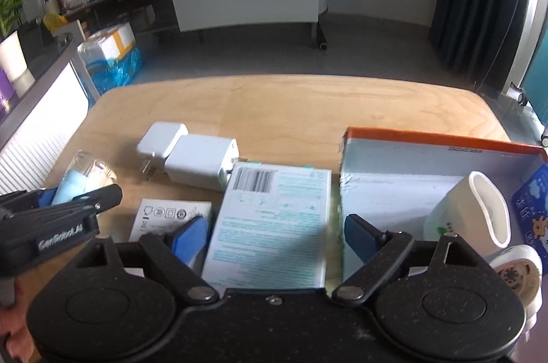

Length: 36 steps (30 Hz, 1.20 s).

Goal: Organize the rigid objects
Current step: 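Grasp the toothpick jar with the left tool while the right tool grasps the Adhesive Bandages box, then carry the toothpick jar with the left tool while the right tool carries the bandage box to the tray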

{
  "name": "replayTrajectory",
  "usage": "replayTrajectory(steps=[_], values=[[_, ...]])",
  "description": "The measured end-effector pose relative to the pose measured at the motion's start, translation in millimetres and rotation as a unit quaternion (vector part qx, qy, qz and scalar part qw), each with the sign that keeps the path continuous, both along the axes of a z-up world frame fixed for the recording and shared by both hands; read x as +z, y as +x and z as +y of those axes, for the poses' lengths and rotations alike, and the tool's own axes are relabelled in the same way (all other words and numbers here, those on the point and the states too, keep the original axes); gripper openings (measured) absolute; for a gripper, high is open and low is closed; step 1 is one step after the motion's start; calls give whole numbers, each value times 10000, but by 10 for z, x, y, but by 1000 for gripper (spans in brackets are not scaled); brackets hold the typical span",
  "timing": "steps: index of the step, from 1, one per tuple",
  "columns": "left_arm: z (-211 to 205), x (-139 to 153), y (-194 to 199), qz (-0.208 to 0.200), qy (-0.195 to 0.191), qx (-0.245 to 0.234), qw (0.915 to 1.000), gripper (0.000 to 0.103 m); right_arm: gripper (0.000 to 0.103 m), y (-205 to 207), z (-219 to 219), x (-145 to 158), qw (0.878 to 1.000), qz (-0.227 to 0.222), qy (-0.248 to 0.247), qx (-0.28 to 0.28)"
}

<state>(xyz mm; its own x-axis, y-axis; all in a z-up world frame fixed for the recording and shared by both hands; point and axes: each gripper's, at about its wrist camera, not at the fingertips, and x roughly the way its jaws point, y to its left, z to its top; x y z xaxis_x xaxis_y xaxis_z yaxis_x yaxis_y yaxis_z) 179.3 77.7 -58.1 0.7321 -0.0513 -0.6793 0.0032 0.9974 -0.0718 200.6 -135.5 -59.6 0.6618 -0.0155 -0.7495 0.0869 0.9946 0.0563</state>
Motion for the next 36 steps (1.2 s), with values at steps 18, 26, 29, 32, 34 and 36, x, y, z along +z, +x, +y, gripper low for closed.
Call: replayTrajectory(steps=[18,26,29,32,34,36], values=[[122,73,-333,-24,-246,191,9995,49,84,-304,206,-129,9960,-44,-7,888],[216,142,-600,-51,-244,358,9990,48,84,-592,209,98,9960,-355,45,815],[183,215,-703,-125,-240,350,9990,48,84,-772,181,191,9959,-469,-8,778],[123,288,-830,-223,-301,326,9988,48,84,-993,168,258,9957,-569,-64,734],[70,330,-911,-272,-320,308,9986,48,84,-1137,166,306,9951,-641,-81,750],[21,360,-986,-295,-347,290,9985,48,84,-1264,124,363,9950,-721,-77,680]])
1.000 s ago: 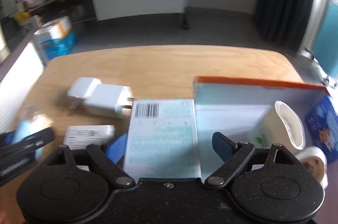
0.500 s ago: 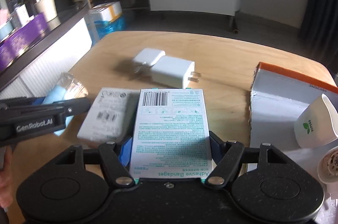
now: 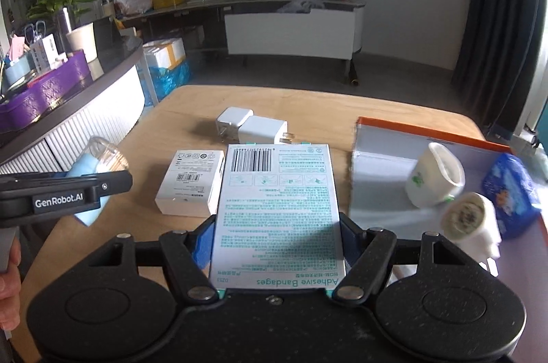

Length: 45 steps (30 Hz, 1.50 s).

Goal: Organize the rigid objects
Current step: 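Carry the toothpick jar with the left tool while the right tool carries the bandage box to the tray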

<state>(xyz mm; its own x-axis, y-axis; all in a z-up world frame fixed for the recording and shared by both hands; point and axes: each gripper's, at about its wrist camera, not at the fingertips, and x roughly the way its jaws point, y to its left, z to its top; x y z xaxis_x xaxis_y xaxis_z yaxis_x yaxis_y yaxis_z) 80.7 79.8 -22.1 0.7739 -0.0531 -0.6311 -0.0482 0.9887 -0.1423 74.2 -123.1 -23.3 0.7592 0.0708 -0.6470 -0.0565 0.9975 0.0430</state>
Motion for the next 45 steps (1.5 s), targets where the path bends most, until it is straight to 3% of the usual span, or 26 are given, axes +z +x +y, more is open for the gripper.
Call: replayTrajectory(steps=[11,45], values=[[-247,208,-340,-254,-98,-136,9995,48,84,-546,-507,312,9970,-465,14,-619],[-1173,332,-818,-409,12,-1103,9931,49,84,-1450,-903,354,9910,-763,78,-1099]])
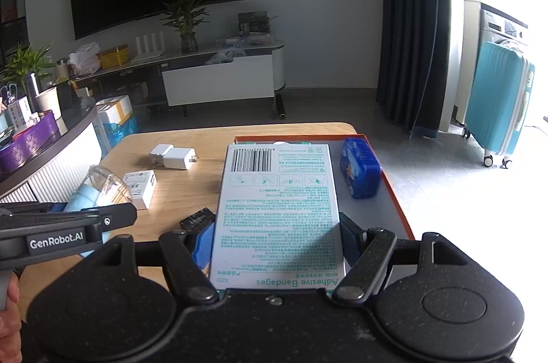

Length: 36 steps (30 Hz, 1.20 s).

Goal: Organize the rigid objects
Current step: 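Carry the toothpick jar with the left tool while the right tool carries the bandage box to the tray, then open the left tool to drop the toothpick jar in the tray while the right tool releases the bandage box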

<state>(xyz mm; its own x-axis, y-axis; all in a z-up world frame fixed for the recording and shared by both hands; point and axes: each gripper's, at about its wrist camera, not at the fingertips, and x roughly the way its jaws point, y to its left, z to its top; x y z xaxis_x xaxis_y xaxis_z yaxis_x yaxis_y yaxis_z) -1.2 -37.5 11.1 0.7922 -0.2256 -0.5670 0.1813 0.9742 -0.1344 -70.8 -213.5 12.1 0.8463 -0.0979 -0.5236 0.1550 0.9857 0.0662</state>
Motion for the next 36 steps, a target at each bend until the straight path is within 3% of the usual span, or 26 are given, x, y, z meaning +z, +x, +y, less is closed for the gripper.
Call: replayTrajectory(steps=[20,34,35,36], values=[[-567,-69,102,98,71,-625,9980,49,84,-106,-414,-33,9989,-15,25,-475],[-831,-168,290,256,93,-842,9961,49,84,119,-664,-92,9985,147,-15,-531],[-845,-180,309,287,100,-844,9960,49,81,151,-675,-108,9986,182,-28,-502],[-855,-193,326,322,88,-857,9958,49,52,184,-681,-126,9986,205,-53,-482]])
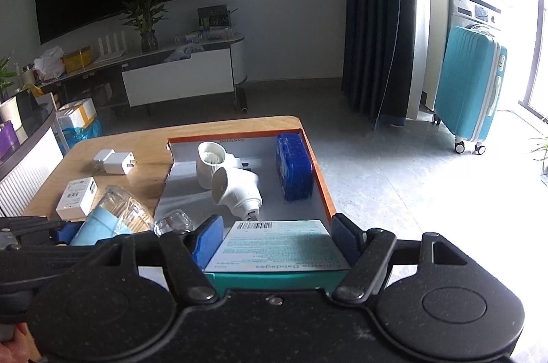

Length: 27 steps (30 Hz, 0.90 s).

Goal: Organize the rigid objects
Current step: 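Open the left tool to drop the toothpick jar in the tray while the right tool releases the bandage box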

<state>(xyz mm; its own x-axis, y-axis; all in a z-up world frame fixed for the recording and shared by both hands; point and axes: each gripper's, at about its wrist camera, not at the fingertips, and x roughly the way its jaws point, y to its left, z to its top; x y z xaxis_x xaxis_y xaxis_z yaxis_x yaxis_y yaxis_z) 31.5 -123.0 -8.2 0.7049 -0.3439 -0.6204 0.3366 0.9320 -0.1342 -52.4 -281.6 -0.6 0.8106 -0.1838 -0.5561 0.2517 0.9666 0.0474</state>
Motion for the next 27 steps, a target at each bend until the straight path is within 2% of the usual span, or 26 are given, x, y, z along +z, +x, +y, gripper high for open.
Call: replayTrajectory(steps=[1,12,19,21,27], values=[[-16,-9,13,23,-8,-3,10000,49,39,32,-12,-19,10000,60,-27,-11],[-94,-84,143,221,-38,-109,9997,49,42,134,-219,25,9999,11,38,-124],[-207,-116,95,365,-8,-317,9988,51,56,137,-220,73,9999,-55,47,-141],[-199,-111,93,332,36,-280,9991,62,58,141,-208,72,9999,-48,39,-130],[-102,-81,135,297,12,-166,9994,67,62,203,-116,74,10000,-22,55,-60]])
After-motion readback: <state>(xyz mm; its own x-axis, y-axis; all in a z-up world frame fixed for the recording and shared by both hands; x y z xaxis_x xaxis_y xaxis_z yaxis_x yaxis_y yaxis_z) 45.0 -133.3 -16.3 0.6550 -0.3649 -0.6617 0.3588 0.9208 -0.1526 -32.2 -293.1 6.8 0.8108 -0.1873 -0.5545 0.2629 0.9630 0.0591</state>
